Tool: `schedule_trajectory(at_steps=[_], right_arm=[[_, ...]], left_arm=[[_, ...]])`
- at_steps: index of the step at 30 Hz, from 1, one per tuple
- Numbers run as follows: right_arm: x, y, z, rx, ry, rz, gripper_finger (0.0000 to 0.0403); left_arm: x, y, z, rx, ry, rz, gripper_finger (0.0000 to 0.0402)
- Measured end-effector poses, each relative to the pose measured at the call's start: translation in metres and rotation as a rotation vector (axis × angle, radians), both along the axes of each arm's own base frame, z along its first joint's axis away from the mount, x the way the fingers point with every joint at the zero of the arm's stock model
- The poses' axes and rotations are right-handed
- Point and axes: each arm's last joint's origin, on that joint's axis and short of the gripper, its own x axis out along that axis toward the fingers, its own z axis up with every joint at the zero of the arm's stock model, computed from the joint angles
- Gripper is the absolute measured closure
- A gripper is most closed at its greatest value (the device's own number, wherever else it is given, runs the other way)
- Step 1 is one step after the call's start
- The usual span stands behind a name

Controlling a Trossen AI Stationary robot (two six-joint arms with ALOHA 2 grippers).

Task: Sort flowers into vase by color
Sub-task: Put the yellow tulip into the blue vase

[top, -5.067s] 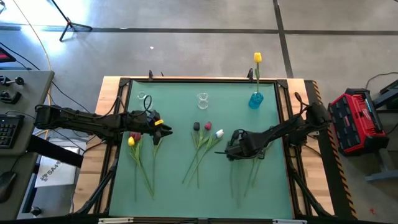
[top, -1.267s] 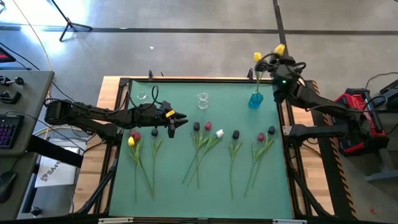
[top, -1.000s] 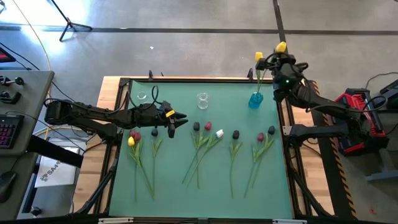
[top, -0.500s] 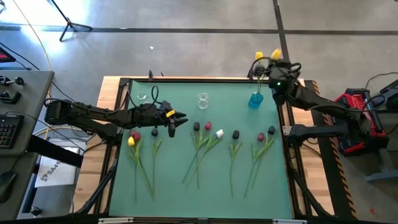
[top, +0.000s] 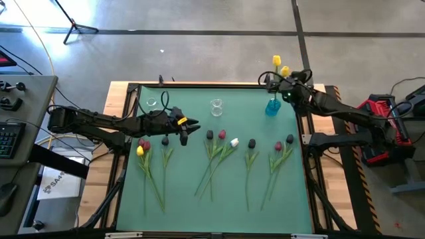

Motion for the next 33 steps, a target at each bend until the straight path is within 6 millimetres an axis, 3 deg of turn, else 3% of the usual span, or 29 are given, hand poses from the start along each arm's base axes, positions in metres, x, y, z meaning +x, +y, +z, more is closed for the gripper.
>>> schedule_trajectory(at_steps=[7,14,19,25,33], right_arm=[[-0.018,0.006,0.013,0.001,-0.162,-0.013,0.0208],[-0.045,0.019,0.032,-0.053,-0.297,0.003,0.0203],[-0.055,0.028,0.043,-0.047,-0.422,0.128,0.0203],[-0.048,0.033,0.045,0.026,-0.397,0.442,0.0203],[-0.016,0.028,0.02,0.278,-0.305,0.582,0.0203]], left_arm=[[-0.005,-0.006,-0.015,-0.099,0.14,0.01,0.0273],[-0.01,-0.014,-0.025,-0.202,0.245,0.026,0.0273],[-0.011,-0.016,-0.026,-0.218,0.247,0.042,0.0273],[-0.011,-0.016,-0.026,-0.248,0.239,0.058,0.0273],[-0.016,-0.016,-0.023,-0.258,0.248,0.051,0.0273]])
